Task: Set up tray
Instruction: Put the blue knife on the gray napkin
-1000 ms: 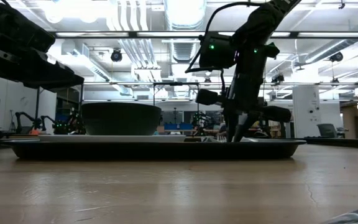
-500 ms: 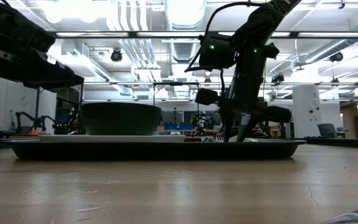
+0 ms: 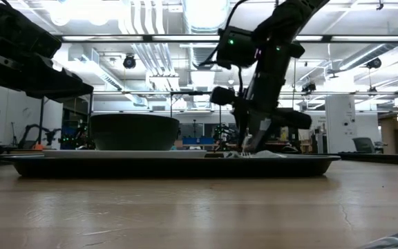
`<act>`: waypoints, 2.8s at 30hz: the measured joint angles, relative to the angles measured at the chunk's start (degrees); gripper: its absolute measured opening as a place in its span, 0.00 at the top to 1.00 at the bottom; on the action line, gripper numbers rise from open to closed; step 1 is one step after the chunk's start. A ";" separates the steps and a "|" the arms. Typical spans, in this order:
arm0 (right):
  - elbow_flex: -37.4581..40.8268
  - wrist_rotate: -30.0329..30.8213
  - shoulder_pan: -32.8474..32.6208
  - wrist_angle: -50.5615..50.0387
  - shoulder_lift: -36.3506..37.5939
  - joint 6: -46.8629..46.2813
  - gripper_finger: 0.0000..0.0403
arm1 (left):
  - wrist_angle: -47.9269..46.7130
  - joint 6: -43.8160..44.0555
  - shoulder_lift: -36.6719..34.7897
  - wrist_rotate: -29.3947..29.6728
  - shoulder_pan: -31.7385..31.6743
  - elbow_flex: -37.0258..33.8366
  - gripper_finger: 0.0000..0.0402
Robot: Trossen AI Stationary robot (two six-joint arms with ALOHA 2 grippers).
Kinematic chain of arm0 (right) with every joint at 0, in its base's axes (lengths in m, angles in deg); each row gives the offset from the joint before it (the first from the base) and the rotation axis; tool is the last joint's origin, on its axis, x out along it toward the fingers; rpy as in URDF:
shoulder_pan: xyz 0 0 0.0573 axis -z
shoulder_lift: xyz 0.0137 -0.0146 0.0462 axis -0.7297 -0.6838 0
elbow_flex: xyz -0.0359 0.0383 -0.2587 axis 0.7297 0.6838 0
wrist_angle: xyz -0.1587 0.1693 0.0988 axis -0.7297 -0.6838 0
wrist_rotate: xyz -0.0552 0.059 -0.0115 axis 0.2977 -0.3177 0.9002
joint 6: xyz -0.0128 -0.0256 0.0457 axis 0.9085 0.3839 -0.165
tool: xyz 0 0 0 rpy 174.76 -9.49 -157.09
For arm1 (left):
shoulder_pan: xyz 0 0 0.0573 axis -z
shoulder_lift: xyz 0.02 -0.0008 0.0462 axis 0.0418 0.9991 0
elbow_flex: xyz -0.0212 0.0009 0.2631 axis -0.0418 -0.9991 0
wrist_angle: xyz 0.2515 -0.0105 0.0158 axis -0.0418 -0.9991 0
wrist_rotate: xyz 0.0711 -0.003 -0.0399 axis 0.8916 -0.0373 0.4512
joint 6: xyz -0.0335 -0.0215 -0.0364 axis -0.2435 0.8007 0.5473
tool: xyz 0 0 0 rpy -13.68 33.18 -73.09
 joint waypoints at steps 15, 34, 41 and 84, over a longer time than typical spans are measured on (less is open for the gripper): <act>-3.95 4.14 0.79 -1.59 -0.30 6.82 0.71 | 0.00 0.00 0.00 0.02 -0.01 0.00 0.74; -4.08 -1.33 0.77 4.89 -8.05 8.39 0.71 | -0.02 0.00 0.68 0.00 -0.02 0.04 0.74; -3.76 3.72 0.74 4.69 -2.97 10.06 0.72 | 0.00 0.00 0.72 0.02 0.00 0.04 0.74; -3.82 -7.41 -22.50 5.00 5.01 26.73 0.69 | -0.02 0.00 0.72 0.01 0.00 0.02 0.74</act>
